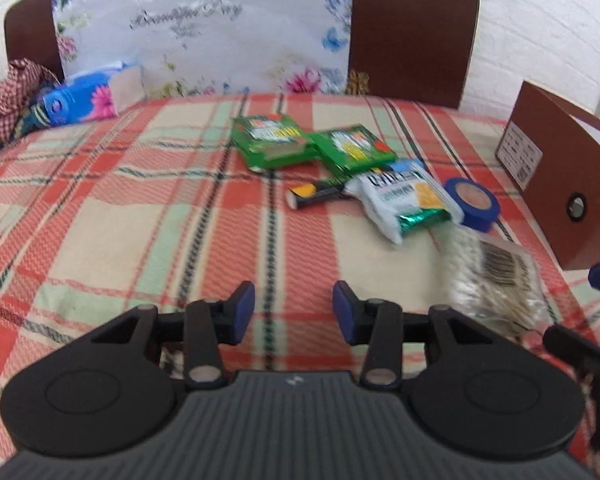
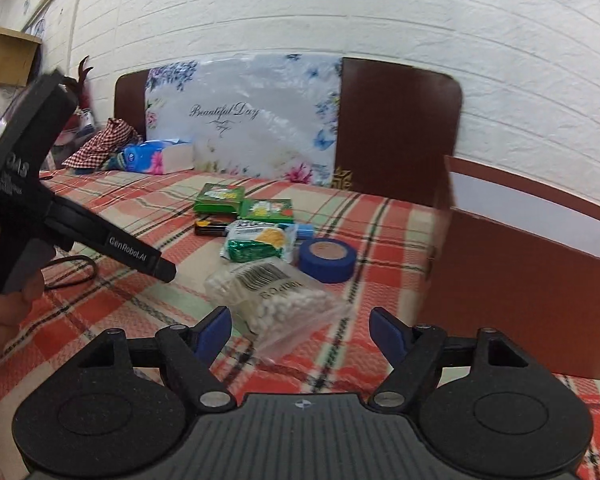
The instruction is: Organize objects
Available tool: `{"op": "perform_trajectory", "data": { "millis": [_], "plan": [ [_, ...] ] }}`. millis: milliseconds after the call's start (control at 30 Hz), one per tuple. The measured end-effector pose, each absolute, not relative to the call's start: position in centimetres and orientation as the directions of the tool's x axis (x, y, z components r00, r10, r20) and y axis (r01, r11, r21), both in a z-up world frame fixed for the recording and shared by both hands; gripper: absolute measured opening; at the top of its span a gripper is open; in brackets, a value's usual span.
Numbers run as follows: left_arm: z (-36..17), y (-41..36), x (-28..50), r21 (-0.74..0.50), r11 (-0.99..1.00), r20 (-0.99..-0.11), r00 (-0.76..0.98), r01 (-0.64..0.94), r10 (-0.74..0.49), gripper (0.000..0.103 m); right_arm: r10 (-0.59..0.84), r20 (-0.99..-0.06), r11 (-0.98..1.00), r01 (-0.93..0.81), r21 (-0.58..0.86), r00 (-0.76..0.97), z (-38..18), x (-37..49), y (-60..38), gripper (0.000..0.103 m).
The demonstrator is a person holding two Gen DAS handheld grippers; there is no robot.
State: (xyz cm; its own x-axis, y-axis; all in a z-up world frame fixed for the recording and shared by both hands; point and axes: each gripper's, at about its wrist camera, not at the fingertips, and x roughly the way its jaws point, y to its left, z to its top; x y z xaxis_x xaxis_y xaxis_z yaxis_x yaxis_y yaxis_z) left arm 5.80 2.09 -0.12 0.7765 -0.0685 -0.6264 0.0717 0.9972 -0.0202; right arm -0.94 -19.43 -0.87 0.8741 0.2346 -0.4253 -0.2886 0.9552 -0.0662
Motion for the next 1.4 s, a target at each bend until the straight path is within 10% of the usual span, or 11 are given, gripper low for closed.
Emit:
{"op": "perform_trajectory", "data": {
  "millis": [500,600,833,1067,1400],
  "plan": [
    [-1.4,2.8,5.5,-0.022,0.998,-0.557,0.829,0.052,-0.056,0.069,0.271,-0.537,0.924,-0.372,-0.085,0.799,-1.4,12.5,-13.8,0.074],
    [-1.4,2.8,5.5,-0.021,0.998,-0.557,0.828,0.056,-0.059,0.070,0.298,-0.546,0.901,-0.419,-0.108,0.783,-1.8,12.7,-13.0,0.050],
    [-1.4,2.8,5.5,-0.022,0.998,-0.559,0.827,0.058,-0.061,0.071,0.289,-0.513,0.890,-0.424,-0.167,0.809,-1.3,7.7,-13.2,0.045],
    [-1.3,2.5,5.4,0.007,0.998,-0.562,0.826,0.062,-0.047,0.072,0.303,-0.384,0.933,-0.353,-0.067,0.872,1.0,-0.9,-17.8,0.045],
    [1.1,-0.3,3.7,-0.126,0.974,-0.656,0.721,0.186,-0.223,0.070,0.312,-0.507,0.943,-0.328,0.060,0.804,-1.6,-4.6,-22.7,0.055]
  ]
}}
